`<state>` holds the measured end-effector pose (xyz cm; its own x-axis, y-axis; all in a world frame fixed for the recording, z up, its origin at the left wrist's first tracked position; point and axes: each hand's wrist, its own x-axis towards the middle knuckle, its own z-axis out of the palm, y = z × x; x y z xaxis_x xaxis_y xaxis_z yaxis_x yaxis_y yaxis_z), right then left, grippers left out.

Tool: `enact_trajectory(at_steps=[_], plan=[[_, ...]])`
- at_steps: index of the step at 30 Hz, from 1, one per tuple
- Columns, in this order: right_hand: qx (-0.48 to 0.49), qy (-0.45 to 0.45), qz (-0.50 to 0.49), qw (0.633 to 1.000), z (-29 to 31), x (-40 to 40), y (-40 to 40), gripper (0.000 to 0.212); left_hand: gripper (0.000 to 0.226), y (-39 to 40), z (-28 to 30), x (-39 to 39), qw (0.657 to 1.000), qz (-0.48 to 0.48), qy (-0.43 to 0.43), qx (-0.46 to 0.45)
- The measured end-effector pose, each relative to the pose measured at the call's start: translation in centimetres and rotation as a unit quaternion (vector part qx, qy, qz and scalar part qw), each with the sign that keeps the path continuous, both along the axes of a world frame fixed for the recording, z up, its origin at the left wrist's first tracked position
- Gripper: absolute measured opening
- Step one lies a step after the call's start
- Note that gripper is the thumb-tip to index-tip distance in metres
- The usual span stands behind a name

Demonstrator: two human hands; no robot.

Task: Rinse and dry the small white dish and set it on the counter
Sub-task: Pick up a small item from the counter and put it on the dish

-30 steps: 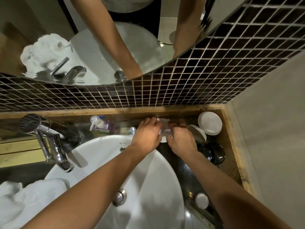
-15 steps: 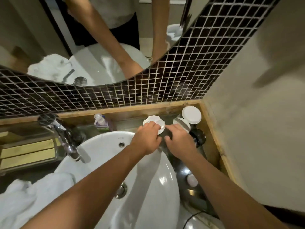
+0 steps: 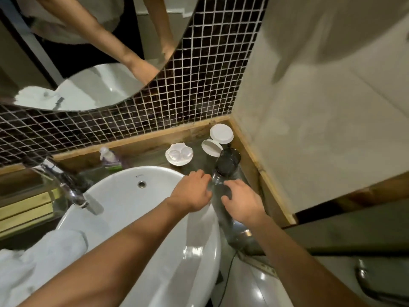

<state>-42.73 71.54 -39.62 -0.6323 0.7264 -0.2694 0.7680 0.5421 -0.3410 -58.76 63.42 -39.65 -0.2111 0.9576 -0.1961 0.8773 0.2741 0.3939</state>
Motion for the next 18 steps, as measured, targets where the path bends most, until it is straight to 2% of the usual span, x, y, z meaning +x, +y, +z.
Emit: enact_trajectory(at_steps=[6, 10, 18], plan=[[0.010, -0.043, -0.001, 0.999, -4.0, 2.5, -0.4, 0.048, 0.044, 0.6, -1.3, 1.4, 1.000, -0.008, 0.007, -0.012], [0.051, -0.089, 0.051, 0.993, -6.0, 2.1, -0.6, 0.045, 0.038, 0.6, -2.4, 1.3, 1.000, -0.005, 0.025, 0.011], [0.077, -0.138, 0.064, 0.985, -6.3, 1.7, 0.3, 0.038, 0.036, 0.4, -4.1, 1.1, 0.999, 0.005, 0.041, 0.031]])
